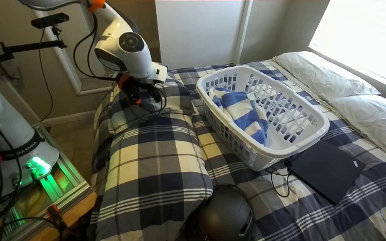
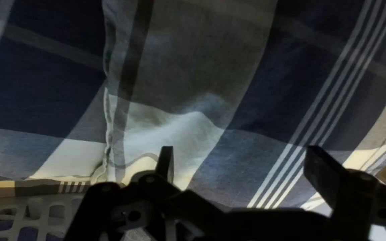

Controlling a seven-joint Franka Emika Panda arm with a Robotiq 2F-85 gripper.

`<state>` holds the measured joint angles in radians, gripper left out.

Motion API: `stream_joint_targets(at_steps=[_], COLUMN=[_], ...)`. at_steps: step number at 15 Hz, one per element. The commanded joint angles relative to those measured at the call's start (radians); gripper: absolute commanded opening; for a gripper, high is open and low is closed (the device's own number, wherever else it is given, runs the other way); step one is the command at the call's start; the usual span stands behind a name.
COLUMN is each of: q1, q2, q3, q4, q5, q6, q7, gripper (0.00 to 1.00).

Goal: Put the pillow on the left in the basket.

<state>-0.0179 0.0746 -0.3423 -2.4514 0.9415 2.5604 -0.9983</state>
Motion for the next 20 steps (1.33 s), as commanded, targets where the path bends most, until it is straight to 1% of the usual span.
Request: stream_joint_targets(at_steps=[1,5,7,8,9,10,11,12,16,20], q1=[-0.006,-0.030,-0.038,-0.093,-0.099,-0.108,-0.110,-0.112,-0.100,-0.108], q2=[0.166,0.301,0.362,0.379,0.403,0.422,0.436,0.447,0.414,0.340], q3=[0.035,0.092,0.112,0.172,0.183,0.196,0.202,0.206,0.187,0.172], q4=[0.134,0.253,0.303,0.323,0.346,0.364,0.375,0.384,0.372,0.344], q5=[0.199,0.408,0.495,0.518,0.559,0.577,0.573,0.561,0.430,0.242], q6=[-0.012,-0.048,-0.066,-0.067,-0.069,-0.074,-0.075,-0.075,-0.072,-0.109], q7=[-0.131,-0.228,-0.266,-0.273,-0.295,-0.300,-0.292,-0.282,-0.150,0.017], gripper=[1.00,1.00,1.00,1.00,1.00,1.00,0.75,0.74,0.46,0.18])
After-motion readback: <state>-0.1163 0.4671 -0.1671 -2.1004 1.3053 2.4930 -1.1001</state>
